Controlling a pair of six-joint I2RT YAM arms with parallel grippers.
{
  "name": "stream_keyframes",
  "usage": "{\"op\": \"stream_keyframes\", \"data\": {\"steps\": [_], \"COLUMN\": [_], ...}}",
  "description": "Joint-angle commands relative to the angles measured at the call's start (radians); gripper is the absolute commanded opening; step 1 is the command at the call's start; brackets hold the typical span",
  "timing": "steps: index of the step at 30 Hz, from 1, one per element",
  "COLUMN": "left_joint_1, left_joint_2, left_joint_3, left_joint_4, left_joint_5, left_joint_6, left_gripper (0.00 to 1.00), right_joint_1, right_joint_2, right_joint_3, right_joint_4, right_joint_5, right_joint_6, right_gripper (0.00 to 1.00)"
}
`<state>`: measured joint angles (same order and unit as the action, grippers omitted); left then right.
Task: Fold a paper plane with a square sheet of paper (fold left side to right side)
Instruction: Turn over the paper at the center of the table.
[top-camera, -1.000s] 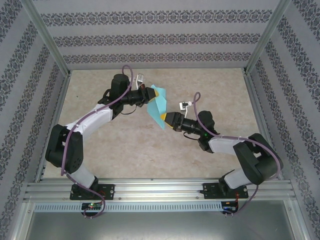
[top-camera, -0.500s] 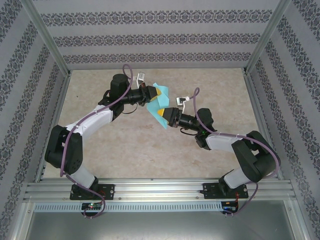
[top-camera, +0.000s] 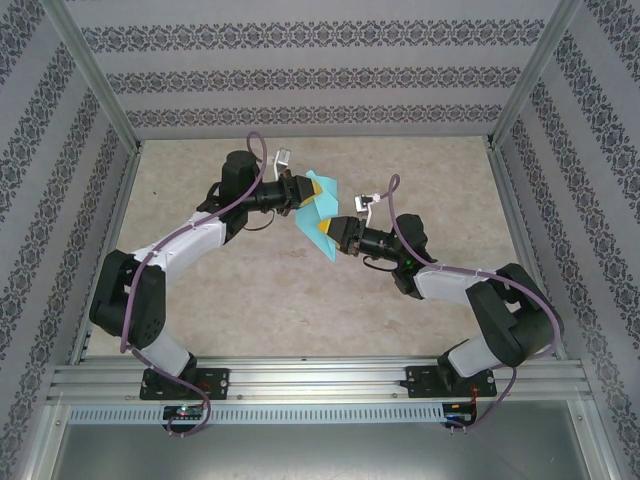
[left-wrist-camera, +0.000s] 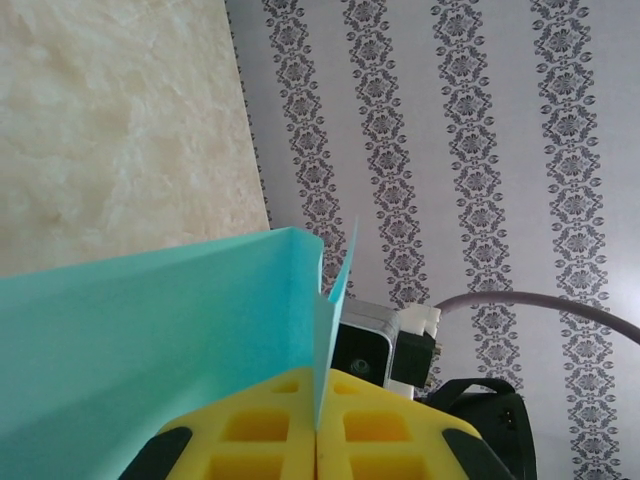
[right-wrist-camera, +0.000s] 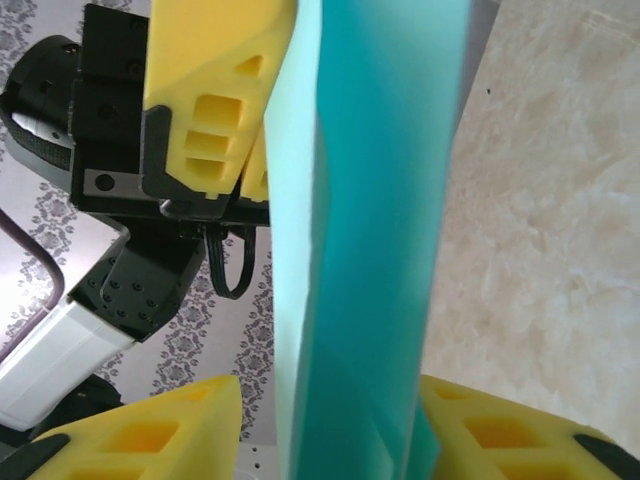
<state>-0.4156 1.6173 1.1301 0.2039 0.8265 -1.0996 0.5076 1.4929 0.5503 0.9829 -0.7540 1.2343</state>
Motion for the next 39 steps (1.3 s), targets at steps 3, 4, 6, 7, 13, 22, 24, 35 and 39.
{"op": "stream_keyframes", "data": {"steps": [3, 4, 6, 7, 13, 22, 24, 35, 39], "left_joint_1": [-0.012, -0.011, -0.009, -0.007, 0.038, 0.116, 0.117, 0.12, 0.121], "left_joint_2": [-0.013, -0.014, -0.016, -0.02, -0.093, -0.305, -0.341, -0.554, -0.636], "left_joint_3": [-0.009, -0.007, 0.004, 0.013, 0.038, -0.002, -0.012, -0.115, -0.148], "left_joint_4": [-0.037, -0.052, -0.106, -0.143, -0.408, -0.706, -0.741, -0.822, -0.847], "left_joint_5": [0.018, 0.012, 0.0, -0.013, -0.134, -0.426, -0.476, -0.796, -0.931], "left_joint_6": [0.06, 0.072, 0.11, 0.138, 0.311, 0.491, 0.515, 0.545, 0.523], "left_gripper": [0.17, 0.21, 0.29, 0.33, 0.55, 0.71, 0.72, 0.76, 0.78], "right_joint_1": [-0.014, -0.013, -0.014, -0.014, -0.003, 0.086, 0.123, 0.378, 0.447], "right_joint_2": [-0.042, -0.052, -0.079, -0.095, -0.193, -0.231, -0.215, 0.056, 0.198], "right_joint_3": [0.029, 0.031, 0.033, 0.035, 0.109, 0.288, 0.327, 0.594, 0.696], "right_joint_4": [-0.118, -0.155, -0.232, -0.295, -0.764, -1.352, -1.431, -1.833, -1.95], "right_joint_5": [-0.007, -0.004, 0.006, 0.012, 0.111, 0.519, 0.626, 1.251, 1.41], "right_joint_6": [-0.076, -0.098, -0.148, -0.179, -0.454, -0.798, -0.84, -0.926, -0.923], "right_gripper": [0.33, 0.3, 0.27, 0.26, 0.2, 0.08, 0.06, 0.0, 0.0]}}
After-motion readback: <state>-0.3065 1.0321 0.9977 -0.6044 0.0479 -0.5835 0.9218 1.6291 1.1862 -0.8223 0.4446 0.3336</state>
